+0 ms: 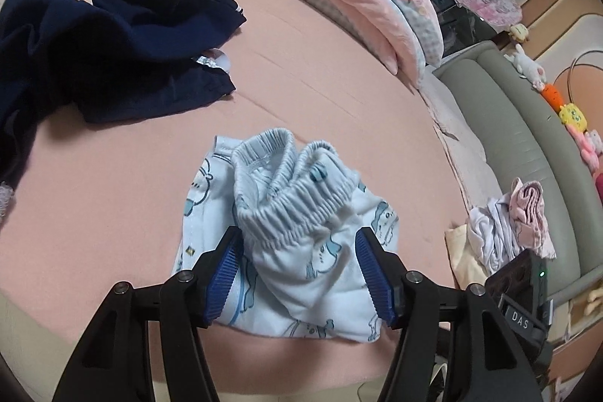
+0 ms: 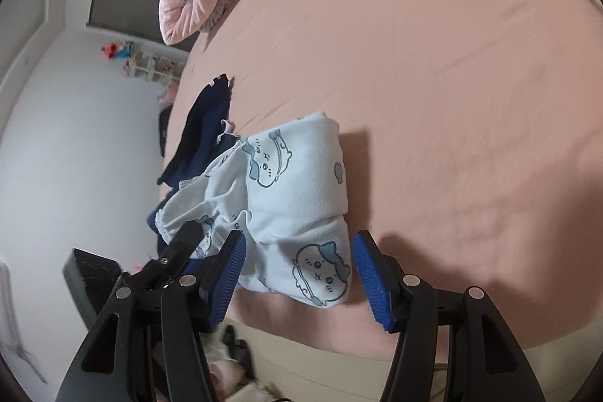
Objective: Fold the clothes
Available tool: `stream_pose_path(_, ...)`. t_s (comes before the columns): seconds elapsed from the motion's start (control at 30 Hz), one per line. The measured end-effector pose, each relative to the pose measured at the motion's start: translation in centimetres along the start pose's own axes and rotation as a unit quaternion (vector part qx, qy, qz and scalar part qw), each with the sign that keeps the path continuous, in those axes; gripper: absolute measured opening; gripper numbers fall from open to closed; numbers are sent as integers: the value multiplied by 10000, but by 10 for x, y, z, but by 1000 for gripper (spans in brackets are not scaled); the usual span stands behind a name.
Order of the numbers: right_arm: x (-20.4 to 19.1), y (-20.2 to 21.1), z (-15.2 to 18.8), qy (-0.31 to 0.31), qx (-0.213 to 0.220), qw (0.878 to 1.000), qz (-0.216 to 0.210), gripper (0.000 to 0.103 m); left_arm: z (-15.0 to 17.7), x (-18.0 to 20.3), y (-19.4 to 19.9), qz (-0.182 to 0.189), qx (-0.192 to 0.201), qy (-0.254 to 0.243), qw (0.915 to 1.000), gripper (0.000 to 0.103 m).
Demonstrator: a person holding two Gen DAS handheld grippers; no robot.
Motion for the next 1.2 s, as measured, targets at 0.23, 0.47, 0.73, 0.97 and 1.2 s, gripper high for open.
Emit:
stream_pose_path(0.23, 17, -18, 1, -463, 75, 9984, -309, 59, -7, -19, 0, 290, 350, 618, 9970, 58)
stream_pose_path(0.47, 18, -27, -5, -661, 225, 9945, -780, 66, -10, -20, 2, 284, 529, 776, 9952, 30)
stream_pose_path(0.73, 8, -31, -7, -134, 297, 9970, -709, 66, -9, -12, 18, -118, 789, 498, 9956, 25)
stream_pose_path(0.97, 11, -31, -8, -232, 214, 9963, -805, 66, 0, -13, 35, -358, 894, 295, 9949, 24)
stream_pose_path(1.2, 6, -29, -1, 163, 170, 9983, -527, 66, 0, -39, 8, -249, 594, 558, 9964, 24)
Point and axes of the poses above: each gripper's, at about its wrist camera, not at the fingertips, and y roughly against the way its jaws point, x to its right, z to its underside, the point moved 2 cm from there along -y, roughly the way its jaws point, and after that the axes turned 4 degrees about -y, right-handed, at the moved point
